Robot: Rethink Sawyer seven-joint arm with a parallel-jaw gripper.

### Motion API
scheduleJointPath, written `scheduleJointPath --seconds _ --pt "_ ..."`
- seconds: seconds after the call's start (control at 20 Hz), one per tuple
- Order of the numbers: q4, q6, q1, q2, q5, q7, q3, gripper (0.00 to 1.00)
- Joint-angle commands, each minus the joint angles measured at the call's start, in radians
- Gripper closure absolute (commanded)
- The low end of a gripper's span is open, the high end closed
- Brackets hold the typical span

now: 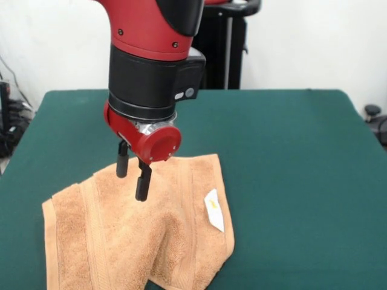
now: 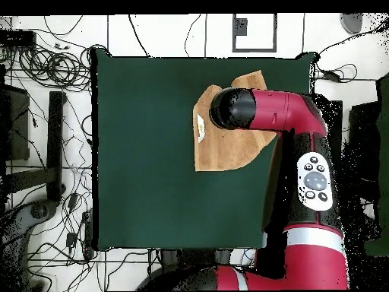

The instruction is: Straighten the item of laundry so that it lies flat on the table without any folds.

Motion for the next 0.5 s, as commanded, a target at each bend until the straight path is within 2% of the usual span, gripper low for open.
scheduleJointPath --seconds 0.05,0.5 --pt "0.115 0.078 0.032 0.058 0.06 -0.059 0.111 0.0" --pt "0.124 0.098 0.023 0.041 0.074 -0.1 0.107 0.0"
